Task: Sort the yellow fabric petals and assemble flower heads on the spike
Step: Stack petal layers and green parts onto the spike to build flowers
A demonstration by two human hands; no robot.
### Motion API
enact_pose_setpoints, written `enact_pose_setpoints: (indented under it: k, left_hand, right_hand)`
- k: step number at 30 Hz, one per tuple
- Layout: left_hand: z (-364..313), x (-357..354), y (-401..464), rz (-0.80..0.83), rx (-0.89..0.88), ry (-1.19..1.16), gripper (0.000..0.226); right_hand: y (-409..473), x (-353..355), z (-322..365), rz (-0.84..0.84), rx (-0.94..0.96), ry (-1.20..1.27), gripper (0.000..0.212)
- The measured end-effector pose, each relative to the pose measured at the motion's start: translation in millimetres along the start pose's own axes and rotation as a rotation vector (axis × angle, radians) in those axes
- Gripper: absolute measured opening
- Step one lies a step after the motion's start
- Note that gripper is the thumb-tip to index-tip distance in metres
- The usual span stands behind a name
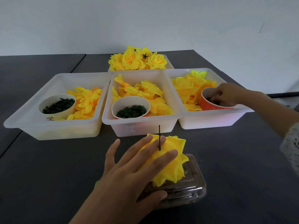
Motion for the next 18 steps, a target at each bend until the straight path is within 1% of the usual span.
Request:
enact_pose_setpoints:
  k: [2, 4, 7, 9, 11, 13, 15, 16, 17, 18]
  left_hand:
    - [0, 0, 0, -0.007, 0.003, 0.003, 0.07]
    - [-1, 0, 0, -0.003, 0.011, 0.007, 0.069]
    - [-2, 0, 0, -0.002, 0.026, 0.006, 0.069]
    - [-2, -1, -1, 0.002, 0.038, 0.003, 0.07]
    - [-1, -1, -1, 0.003, 0.044, -0.003, 0.069]
    - [-1, -2, -1, 0.002, 0.051, -0.017, 0.068]
    - [-1, -2, -1, -0.002, 0.061, -0.031, 0.068]
    - [-1, -2, -2, -0.001, 0.067, -0.039, 0.068]
    - [-1, -2, -2, 0.0, 0.072, -0.047, 0.068]
    - [-1, -1, -2, 0.001, 0.075, -0.051, 0.067]
  right_hand:
    - [-5, 9, 1, 0.02, 0.0, 0.03, 0.011]
    - [-11, 17, 3, 0.047, 0.017, 0.057, 0.018]
    - [-20, 31, 11, 0.012, 0.031, 0.126, 0.012]
    - [-24, 41, 15, -0.012, 0.028, 0.158, 0.013]
    - [-28, 49, 20, -0.011, 0.037, 0.146, 0.015]
    - [-31, 56, 24, -0.015, 0.036, 0.107, 0.013]
    - [-32, 64, 30, -0.053, 0.023, 0.074, 0.017]
    - [-33, 69, 35, -0.089, 0.01, 0.104, 0.021]
    - [-35, 76, 45, -0.122, -0.005, 0.193, 0.026]
    - [-40, 82, 60, -0.129, -0.007, 0.342, 0.029]
Point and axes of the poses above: each hand's wrist, its own y-axis towards the middle knuckle, its own x-axis out of the back of the hand, z = x × y, the point moved 3 cm from there along y, towards the middle knuckle, and after that the axes turned 13 degrees about -z, right-handed, at the moved point
